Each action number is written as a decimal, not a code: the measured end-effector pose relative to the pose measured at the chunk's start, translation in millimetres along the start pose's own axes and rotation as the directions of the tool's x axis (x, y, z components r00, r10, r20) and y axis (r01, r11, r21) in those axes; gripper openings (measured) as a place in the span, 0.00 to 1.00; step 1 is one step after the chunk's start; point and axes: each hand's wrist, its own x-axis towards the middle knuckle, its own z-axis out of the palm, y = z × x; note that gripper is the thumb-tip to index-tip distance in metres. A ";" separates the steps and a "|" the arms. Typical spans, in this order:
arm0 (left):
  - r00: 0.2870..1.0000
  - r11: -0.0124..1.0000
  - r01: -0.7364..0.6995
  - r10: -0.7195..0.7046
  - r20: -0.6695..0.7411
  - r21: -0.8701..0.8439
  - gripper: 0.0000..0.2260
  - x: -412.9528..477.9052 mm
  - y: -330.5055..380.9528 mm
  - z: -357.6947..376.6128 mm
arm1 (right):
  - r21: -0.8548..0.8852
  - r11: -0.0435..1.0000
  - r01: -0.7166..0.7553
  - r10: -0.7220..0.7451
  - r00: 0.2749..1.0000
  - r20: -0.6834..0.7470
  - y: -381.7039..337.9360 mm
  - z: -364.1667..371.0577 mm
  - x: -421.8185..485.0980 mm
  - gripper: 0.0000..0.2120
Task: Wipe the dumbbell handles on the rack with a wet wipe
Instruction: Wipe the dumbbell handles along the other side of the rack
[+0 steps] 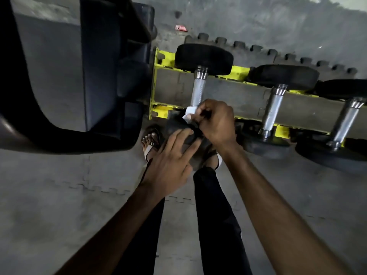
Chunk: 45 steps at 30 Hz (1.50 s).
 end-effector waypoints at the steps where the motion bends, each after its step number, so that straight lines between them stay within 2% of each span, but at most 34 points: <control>1: 1.000 1.000 -0.008 0.007 0.007 0.006 0.34 -0.3 -1.5 -0.1 | 0.007 1.000 -0.011 0.011 1.000 0.011 1.0 -1.2 1.5 0.09; 6: 1.000 1.000 0.007 -0.006 0.031 -0.030 0.35 -2.2 -5.0 -0.5 | 0.008 0.995 -0.102 0.102 0.994 0.048 5.5 -0.2 1.3 0.12; 10: 1.000 0.998 0.019 -0.018 0.024 -0.052 0.34 -2.3 -3.9 1.8 | 0.044 0.990 -0.136 0.135 0.991 0.013 12.9 7.4 0.1 0.17; 13: 1.000 0.997 0.022 -0.021 0.003 -0.073 0.34 -3.1 -3.0 4.5 | 0.131 0.983 -0.128 0.140 0.987 -0.082 8.4 11.8 -2.0 0.14; 16: 1.000 0.997 0.024 -0.023 0.005 -0.070 0.35 -3.7 -3.9 6.5 | 0.252 0.964 -0.081 0.148 0.954 -0.259 -5.3 14.8 21.9 0.13; 19: 1.000 0.998 0.015 -0.015 -0.001 -0.054 0.34 -3.5 -4.6 6.4 | 0.385 0.914 -0.125 0.280 0.883 -0.377 -14.2 18.6 55.6 0.12; 22: 1.000 0.998 0.005 -0.005 -0.014 -0.056 0.34 -3.1 -4.2 5.8 | 0.457 0.877 -0.148 0.341 0.862 -0.375 -17.2 20.4 58.3 0.12; 26: 1.000 0.998 0.014 -0.015 -0.013 -0.064 0.34 -3.3 -4.6 6.8 | 0.377 0.915 -0.144 0.267 0.916 -0.299 -9.2 22.1 26.2 0.10; 29: 1.000 0.998 0.009 -0.010 -0.019 -0.057 0.34 -3.6 -4.0 6.9 | 0.377 0.911 -0.170 0.294 0.907 -0.301 -9.8 24.0 31.3 0.12; 34: 0.999 0.999 0.006 -0.007 -0.032 -0.049 0.34 -4.0 -5.1 9.4 | 0.564 0.803 -0.194 0.445 0.824 -0.350 -12.9 24.5 69.7 0.16; 38: 0.999 0.999 0.001 -0.003 -0.049 -0.047 0.35 -4.0 -3.9 9.2 | 0.683 0.693 -0.228 0.497 0.838 -0.224 -7.9 26.5 69.3 0.10; 40: 0.998 0.999 0.004 -0.007 -0.058 -0.044 0.35 -4.4 -3.3 9.7 | 0.639 0.734 -0.230 0.457 0.864 -0.214 -5.8 27.2 70.8 0.08; 42: 0.998 0.999 0.001 -0.003 -0.064 -0.039 0.35 -4.8 -3.0 10.7 | 0.558 0.796 -0.234 0.417 0.881 -0.226 -3.9 26.1 70.1 0.10; 45: 0.997 1.000 0.003 -0.005 -0.079 -0.029 0.36 -4.7 -3.4 11.1 | 0.321 0.913 -0.251 0.330 0.918 -0.220 -3.6 17.0 55.9 0.14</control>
